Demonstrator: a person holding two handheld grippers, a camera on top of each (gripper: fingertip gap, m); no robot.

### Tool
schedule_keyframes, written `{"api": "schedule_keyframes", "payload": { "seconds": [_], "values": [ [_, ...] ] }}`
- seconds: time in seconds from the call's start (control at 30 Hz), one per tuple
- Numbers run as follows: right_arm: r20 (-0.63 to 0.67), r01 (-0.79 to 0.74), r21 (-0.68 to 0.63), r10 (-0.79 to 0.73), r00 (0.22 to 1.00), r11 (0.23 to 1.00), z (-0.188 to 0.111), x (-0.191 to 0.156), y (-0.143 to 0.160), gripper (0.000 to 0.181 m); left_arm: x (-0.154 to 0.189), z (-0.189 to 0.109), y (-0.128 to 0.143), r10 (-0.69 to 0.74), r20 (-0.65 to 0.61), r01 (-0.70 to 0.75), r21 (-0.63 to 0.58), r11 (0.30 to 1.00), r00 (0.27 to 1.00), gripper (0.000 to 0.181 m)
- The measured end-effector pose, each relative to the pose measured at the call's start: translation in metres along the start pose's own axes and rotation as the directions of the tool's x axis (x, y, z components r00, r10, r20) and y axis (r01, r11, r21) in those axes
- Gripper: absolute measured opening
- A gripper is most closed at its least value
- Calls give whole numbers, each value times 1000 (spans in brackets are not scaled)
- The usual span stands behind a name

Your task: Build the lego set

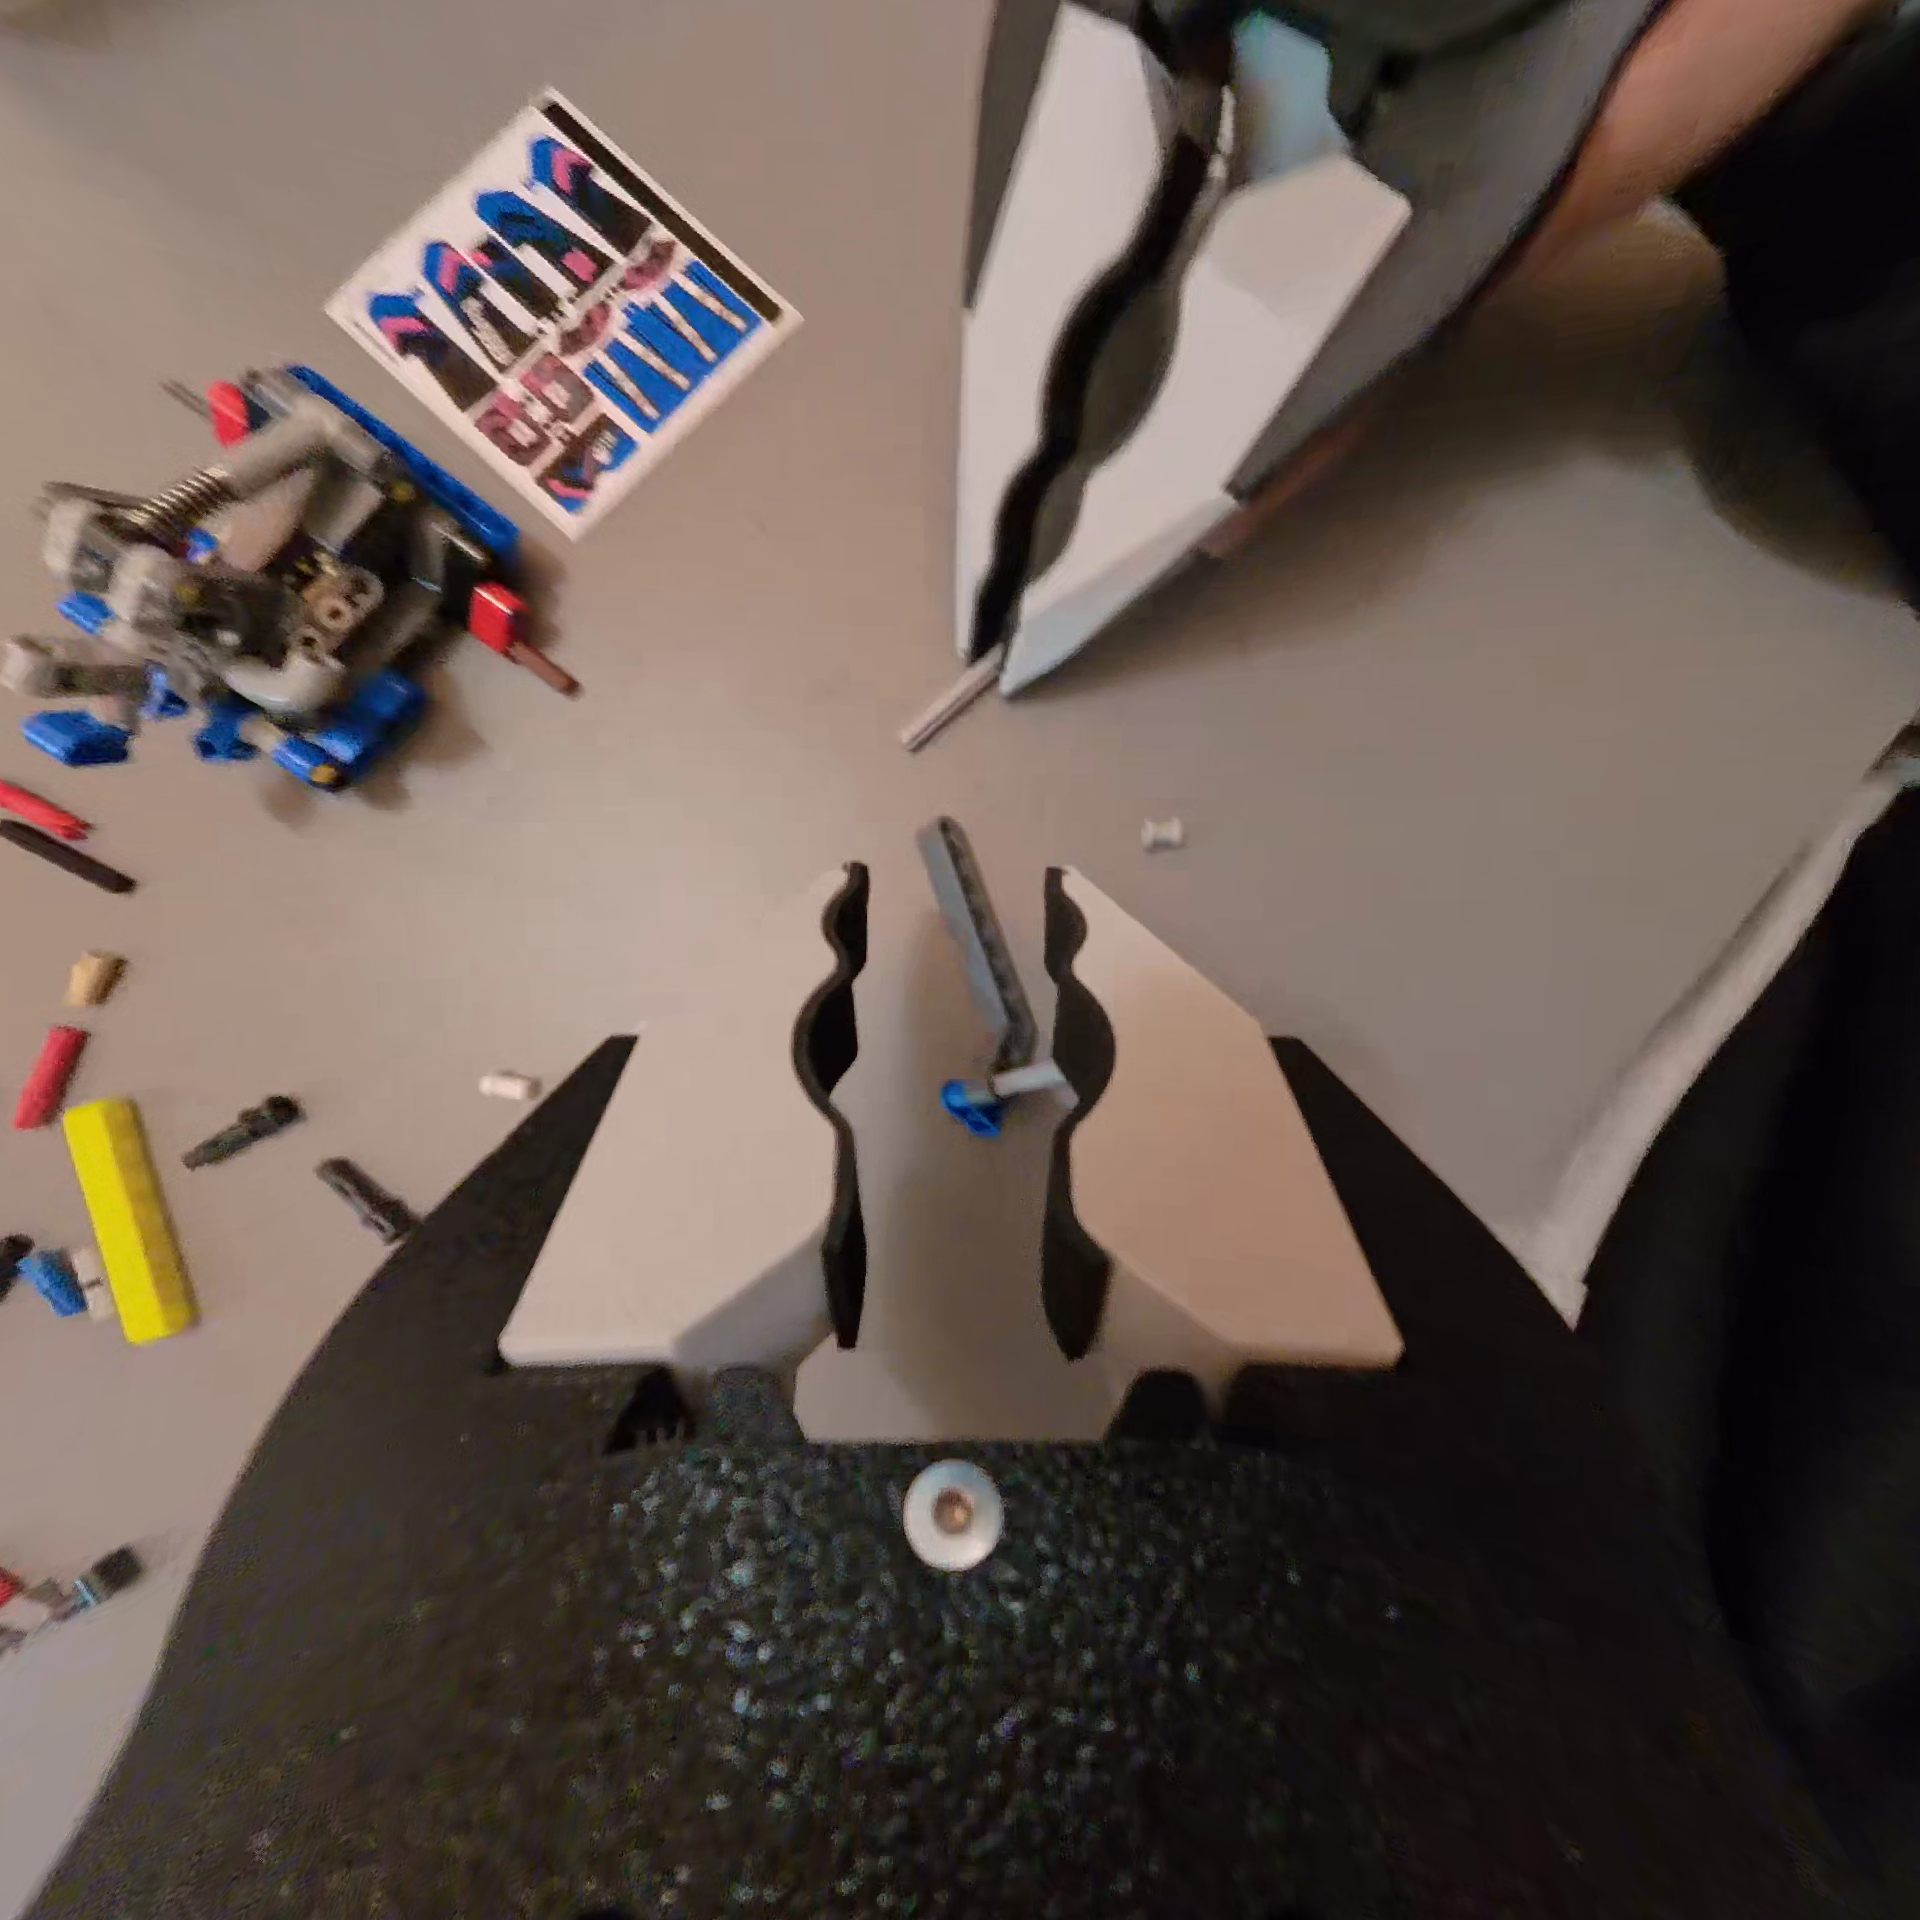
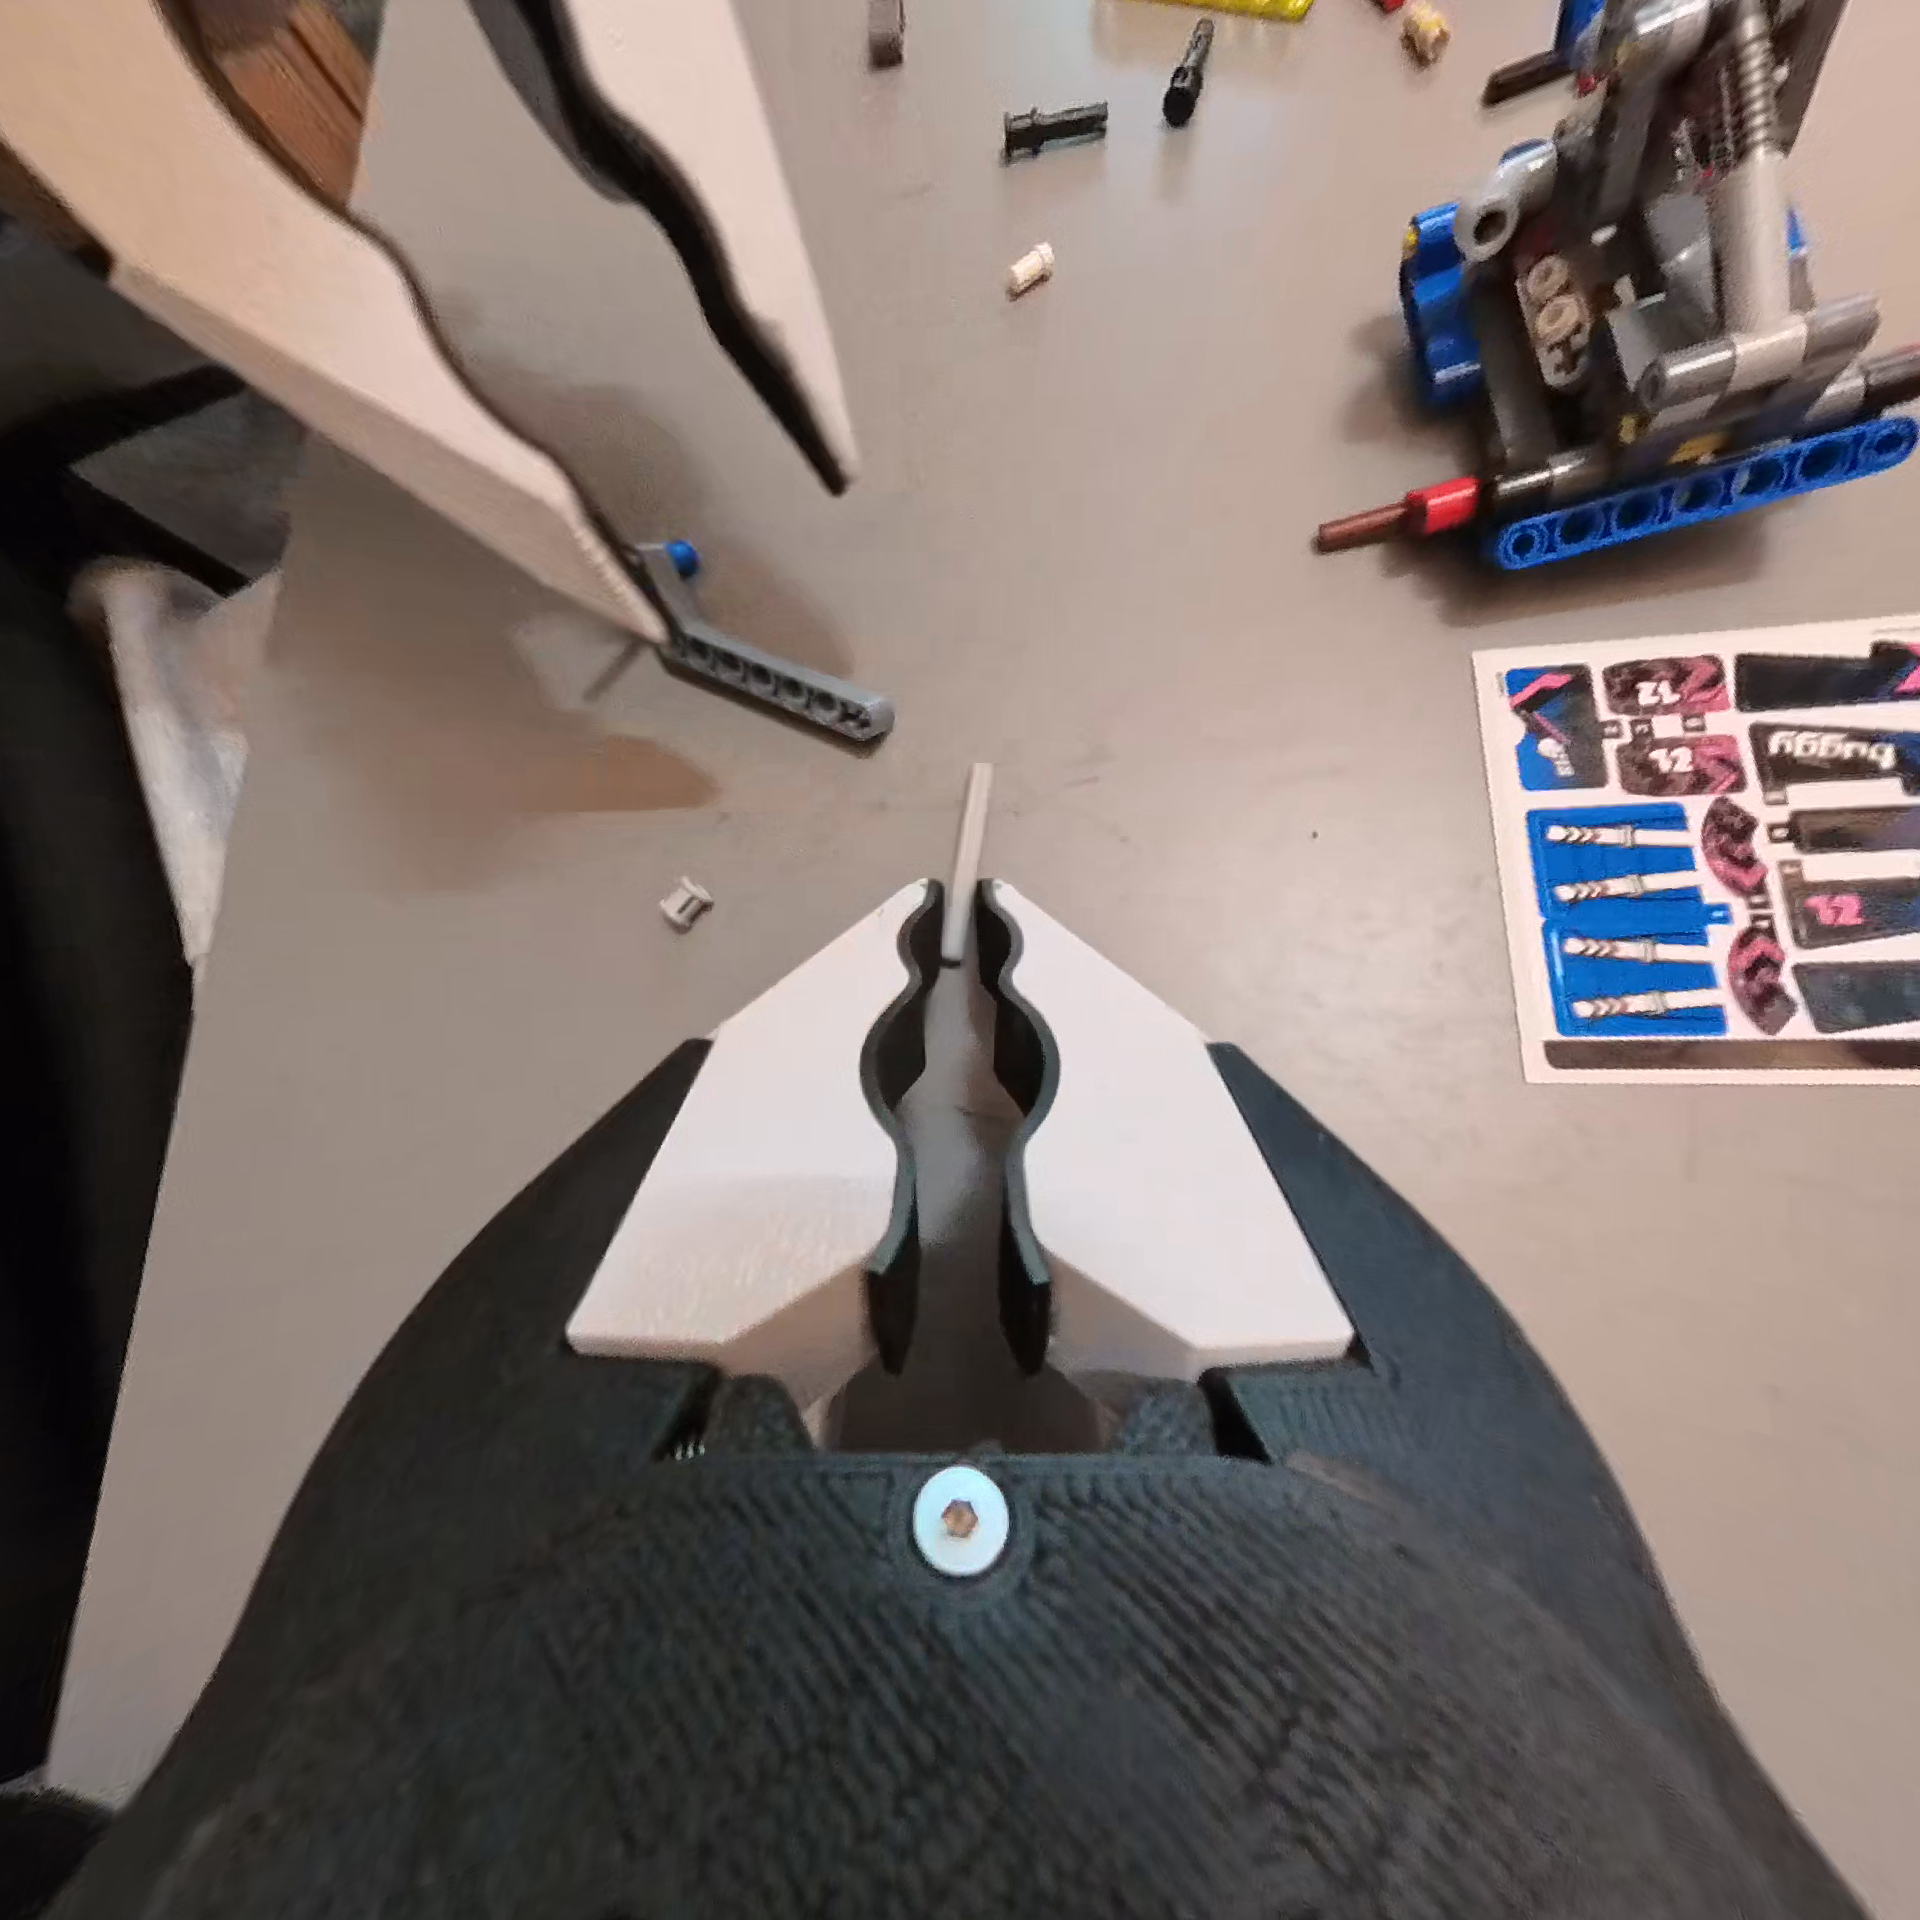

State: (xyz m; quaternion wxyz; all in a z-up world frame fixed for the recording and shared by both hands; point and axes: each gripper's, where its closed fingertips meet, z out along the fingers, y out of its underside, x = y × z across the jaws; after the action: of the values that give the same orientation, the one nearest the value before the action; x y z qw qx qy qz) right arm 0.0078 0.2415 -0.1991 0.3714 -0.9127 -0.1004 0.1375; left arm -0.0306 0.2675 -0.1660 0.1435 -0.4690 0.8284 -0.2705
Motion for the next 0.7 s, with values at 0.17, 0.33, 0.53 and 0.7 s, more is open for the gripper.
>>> {"api": "schedule_keyframes", "payload": {
  "seconds": [0.17, 0.33, 0.53, 0.7],
  "values": [
    [-19, 130, -37, -131, 991, 991, 1, -5, 1, 13, 7, 16, 20, 20, 35, -17, -79, 997, 999, 25],
    [-56, 213, -34, -214, 975, 977, 1, -1, 2, 13, -2, 22, 18, -49, -6, 48, -111, 993, 999, 22],
    [-72, 273, -4, -272, 960, 962, 9, -6, -5, 2, -3, 33, 16, -44, -106, 27, -161, 987, 993, 13],
    [-72, 281, 18, -279, 957, 959, 13, -7, -8, 2, -5, 36, 14, 115, -44, -120, -119, 986, 992, 7]
  ]
}}
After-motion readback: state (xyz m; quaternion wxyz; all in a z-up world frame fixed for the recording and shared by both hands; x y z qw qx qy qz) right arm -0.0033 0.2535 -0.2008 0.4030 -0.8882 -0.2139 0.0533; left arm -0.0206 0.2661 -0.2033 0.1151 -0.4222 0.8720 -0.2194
